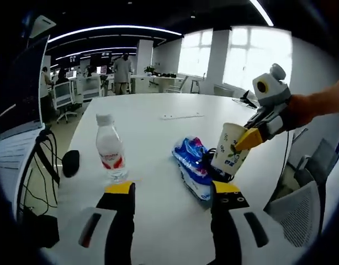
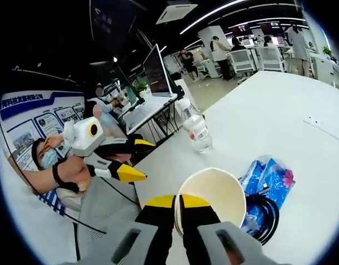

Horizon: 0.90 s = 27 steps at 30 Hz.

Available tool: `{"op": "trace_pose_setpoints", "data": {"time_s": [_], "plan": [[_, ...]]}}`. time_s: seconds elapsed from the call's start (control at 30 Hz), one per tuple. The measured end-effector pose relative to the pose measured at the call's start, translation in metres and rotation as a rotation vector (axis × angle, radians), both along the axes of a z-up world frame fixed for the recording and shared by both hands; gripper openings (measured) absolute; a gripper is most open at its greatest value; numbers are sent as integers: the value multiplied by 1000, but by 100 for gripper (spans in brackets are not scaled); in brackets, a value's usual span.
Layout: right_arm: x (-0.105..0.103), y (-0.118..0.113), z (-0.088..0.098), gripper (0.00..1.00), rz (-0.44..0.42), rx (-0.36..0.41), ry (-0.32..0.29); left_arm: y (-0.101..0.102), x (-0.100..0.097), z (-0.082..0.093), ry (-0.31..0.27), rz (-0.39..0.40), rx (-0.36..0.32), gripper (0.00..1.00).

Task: Arrange the tabletop items into an orderly group along one side of the table until the central work area is clear of visible clutter.

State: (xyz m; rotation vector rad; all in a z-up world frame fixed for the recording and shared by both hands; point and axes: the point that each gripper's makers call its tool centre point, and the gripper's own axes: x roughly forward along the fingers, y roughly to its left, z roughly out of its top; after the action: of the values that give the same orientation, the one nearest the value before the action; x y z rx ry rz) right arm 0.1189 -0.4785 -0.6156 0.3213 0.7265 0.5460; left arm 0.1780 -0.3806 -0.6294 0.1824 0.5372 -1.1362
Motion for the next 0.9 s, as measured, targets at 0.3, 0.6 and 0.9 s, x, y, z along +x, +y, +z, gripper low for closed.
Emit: {"op": "trace_pose_setpoints", "data": {"time_s": [0.3, 0.6, 0.9], "plan": [[19, 5, -15, 0, 60, -73, 10, 12, 1, 1, 30, 13, -13, 60], [41, 15, -20, 0, 116, -140, -2, 17, 8, 1, 35, 50, -27, 60], [70, 28, -24, 0, 183, -212, -27, 24, 9, 4, 26, 62, -33, 61]]}}
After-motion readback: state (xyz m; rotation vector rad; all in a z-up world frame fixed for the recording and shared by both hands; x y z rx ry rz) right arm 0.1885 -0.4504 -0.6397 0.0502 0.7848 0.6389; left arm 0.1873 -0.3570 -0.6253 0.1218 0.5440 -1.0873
